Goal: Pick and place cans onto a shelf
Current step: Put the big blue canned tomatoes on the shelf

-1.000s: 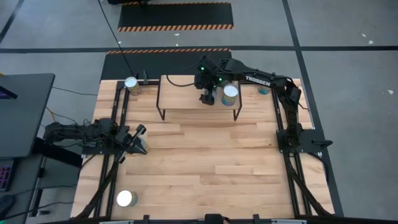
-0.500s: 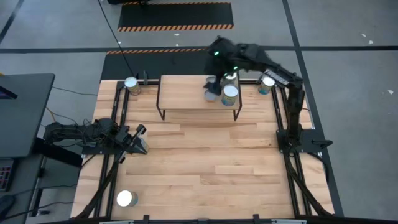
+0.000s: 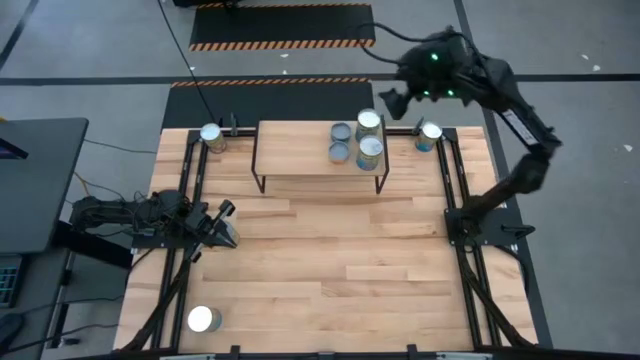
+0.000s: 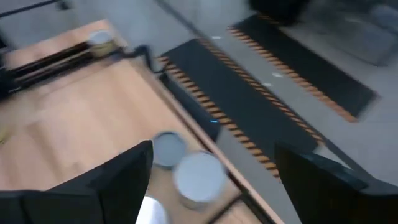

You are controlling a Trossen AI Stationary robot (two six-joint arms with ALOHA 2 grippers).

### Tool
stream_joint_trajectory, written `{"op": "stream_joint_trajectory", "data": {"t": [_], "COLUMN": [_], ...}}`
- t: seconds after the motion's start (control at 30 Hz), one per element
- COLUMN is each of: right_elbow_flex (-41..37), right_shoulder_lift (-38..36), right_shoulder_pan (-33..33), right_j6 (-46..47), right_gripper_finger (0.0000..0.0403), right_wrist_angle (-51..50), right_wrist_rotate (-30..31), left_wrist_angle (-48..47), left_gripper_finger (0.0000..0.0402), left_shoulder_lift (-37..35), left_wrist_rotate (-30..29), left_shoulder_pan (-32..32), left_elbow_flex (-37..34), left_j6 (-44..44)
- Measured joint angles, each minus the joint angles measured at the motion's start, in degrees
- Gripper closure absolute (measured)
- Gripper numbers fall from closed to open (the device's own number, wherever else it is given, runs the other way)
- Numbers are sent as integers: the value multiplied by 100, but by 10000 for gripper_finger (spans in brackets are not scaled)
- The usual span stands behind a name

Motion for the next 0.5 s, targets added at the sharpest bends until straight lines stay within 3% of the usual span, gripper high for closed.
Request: {"op": "stream_joint_trajectory", "data": {"t": [0.17, 0.33, 0.4, 0.5], "right_elbow_flex": [-1737, -3526, -4190, -5157], "right_shoulder_lift": [-1114, -2234, -2541, -2729], "right_shoulder_pan": [-9, 111, 159, 128], "right_j6": [774, 2442, 3079, 3372], "right_gripper_finger": [71, 79, 80, 80], "right_wrist_angle": [781, 1306, 1325, 1505], "right_wrist_rotate": [1576, 3037, 3231, 2926], "left_wrist_angle": [0, 0, 0, -1], "left_gripper_finger": [374, 374, 374, 374], "left_shoulder_lift": [-1, 0, 0, -1], "left_wrist_rotate": [0, 0, 0, 0], "left_shoulder_pan": [2, 2, 0, 1], "left_elbow_flex": [2, 0, 2, 2], "left_j6": [-2, 0, -2, 0]}}
